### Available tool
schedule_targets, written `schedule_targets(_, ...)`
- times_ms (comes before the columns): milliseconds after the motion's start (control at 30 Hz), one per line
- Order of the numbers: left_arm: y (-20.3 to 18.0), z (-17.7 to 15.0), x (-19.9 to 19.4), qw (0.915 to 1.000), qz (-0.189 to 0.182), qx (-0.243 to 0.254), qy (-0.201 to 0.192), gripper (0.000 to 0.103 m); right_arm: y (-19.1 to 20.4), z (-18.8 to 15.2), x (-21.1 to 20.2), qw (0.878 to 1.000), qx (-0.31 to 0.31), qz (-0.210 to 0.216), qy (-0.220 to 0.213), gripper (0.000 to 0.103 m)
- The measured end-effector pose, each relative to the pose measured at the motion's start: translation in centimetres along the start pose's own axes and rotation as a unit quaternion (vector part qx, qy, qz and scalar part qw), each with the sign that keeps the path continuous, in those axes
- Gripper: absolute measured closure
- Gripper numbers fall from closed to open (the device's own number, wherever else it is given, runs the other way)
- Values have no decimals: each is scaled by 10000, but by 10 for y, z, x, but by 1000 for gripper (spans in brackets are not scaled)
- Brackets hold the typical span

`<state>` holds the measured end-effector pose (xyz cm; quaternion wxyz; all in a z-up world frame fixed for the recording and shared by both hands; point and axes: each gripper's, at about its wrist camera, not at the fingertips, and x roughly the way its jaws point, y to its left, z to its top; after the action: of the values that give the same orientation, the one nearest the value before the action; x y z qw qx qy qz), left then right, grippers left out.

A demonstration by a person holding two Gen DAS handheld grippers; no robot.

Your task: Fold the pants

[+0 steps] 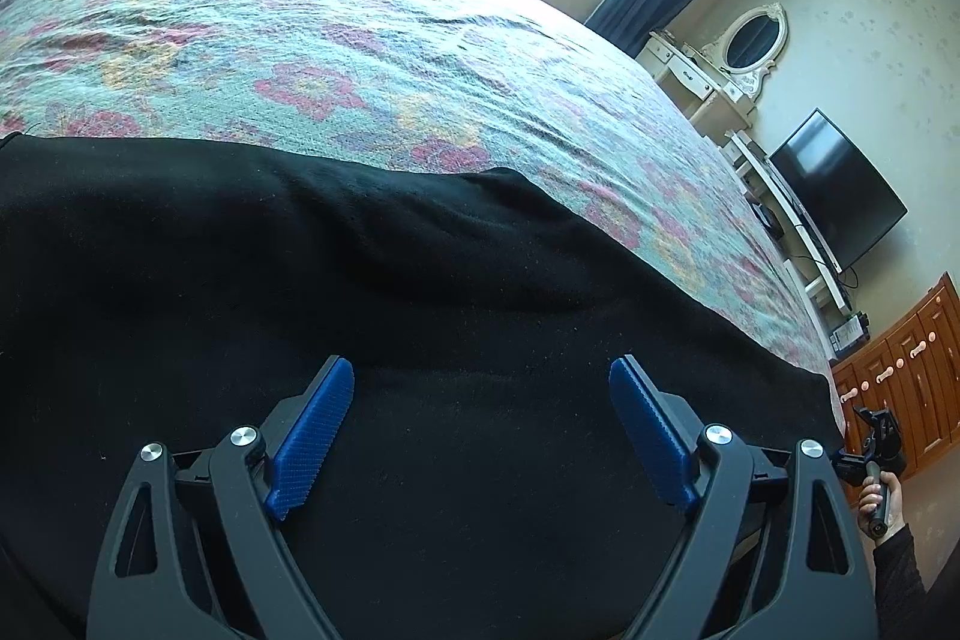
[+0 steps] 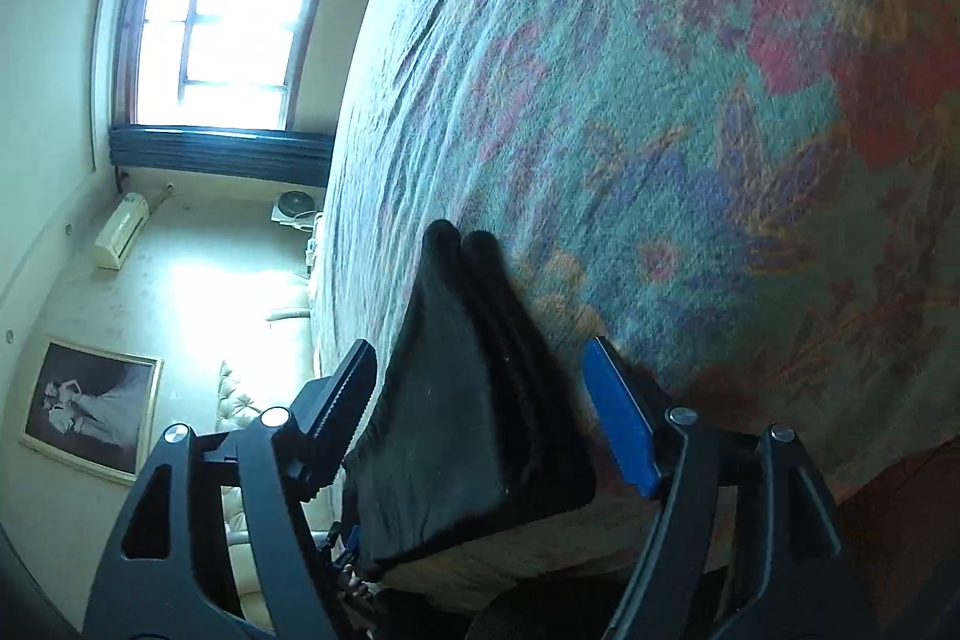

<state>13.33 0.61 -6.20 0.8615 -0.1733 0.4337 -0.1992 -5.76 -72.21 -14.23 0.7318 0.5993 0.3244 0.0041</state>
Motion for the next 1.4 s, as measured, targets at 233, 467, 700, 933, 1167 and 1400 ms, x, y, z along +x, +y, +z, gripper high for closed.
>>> schedule_targets(233, -1, -1, 1, 10000, 52, 28, 5, 17, 22, 32, 31, 9915, -769, -345, 987, 7)
schedule_targets(467, -5, -1, 6, 9997, 240, 86, 52, 17, 41, 22, 44, 9687, -1508, -95, 1970, 7)
schedule_targets(700, -8, -1, 9, 9992, 365, 119, 120, 16, 59, 33, 58, 9692, -1614, 57, 1858, 7)
schedule_targets(933, -10, -2, 9, 9989, 414, 207, 117, 15, 76, 21, 74, 9649, -1647, -353, 2014, 8)
schedule_targets(1167, -11, -3, 9, 9989, 378, 273, 108, 14, 83, 11, 81, 9578, -1679, -1377, 1881, 84)
schedule_targets(1400, -12, -3, 9, 9987, 348, 346, 126, 14, 109, -6, 76, 9539, -1913, -1619, 1649, 89)
